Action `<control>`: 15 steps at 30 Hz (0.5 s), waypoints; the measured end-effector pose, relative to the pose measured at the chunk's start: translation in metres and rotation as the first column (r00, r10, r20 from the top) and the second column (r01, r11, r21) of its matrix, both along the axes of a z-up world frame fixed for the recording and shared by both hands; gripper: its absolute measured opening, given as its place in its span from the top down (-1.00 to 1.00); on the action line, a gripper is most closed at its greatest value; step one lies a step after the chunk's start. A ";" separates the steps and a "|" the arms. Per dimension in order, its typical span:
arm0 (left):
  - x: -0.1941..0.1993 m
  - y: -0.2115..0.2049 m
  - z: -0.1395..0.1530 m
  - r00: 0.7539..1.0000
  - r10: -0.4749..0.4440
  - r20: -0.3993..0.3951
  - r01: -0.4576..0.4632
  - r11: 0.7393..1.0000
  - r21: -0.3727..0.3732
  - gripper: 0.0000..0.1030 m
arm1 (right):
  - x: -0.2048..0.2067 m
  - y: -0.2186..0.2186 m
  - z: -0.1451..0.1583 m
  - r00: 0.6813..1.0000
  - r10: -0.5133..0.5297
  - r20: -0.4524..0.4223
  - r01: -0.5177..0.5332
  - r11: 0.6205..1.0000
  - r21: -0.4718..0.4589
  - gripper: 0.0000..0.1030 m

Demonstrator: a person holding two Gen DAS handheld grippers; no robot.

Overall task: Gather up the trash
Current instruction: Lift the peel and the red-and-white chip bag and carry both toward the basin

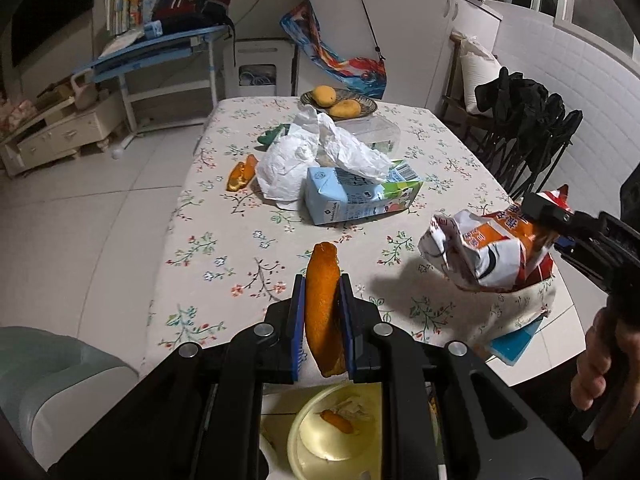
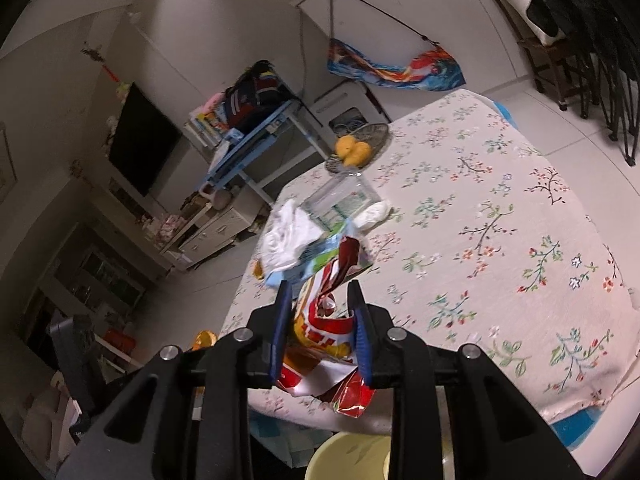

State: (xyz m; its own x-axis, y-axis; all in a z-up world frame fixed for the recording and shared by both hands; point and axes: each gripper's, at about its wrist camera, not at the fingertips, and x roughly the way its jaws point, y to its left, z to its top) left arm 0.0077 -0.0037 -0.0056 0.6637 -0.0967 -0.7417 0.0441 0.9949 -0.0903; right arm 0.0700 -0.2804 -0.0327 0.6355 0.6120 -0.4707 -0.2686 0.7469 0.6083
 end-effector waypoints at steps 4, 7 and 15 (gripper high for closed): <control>-0.010 0.001 0.006 1.000 0.009 0.010 -0.009 1.000 0.010 0.69 | -0.016 0.010 0.003 0.999 0.043 0.020 -0.043 0.999 -0.012 0.44; -0.015 0.002 0.009 1.000 0.015 0.015 -0.015 1.000 0.014 0.69 | -0.028 0.019 0.004 0.997 0.077 0.032 -0.076 0.997 -0.032 0.44; -0.036 0.007 0.016 0.999 0.028 0.029 -0.028 1.000 0.011 0.69 | -0.054 0.040 0.000 0.986 0.164 0.030 -0.161 0.984 -0.074 0.44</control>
State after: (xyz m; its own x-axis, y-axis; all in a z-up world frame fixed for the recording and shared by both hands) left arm -0.0279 0.0029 0.0108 0.6871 -0.0690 -0.7233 0.0183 0.9968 -0.0777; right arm 0.0156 -0.2406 -0.0329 0.5480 0.6742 -0.4952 -0.4107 0.7325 0.5429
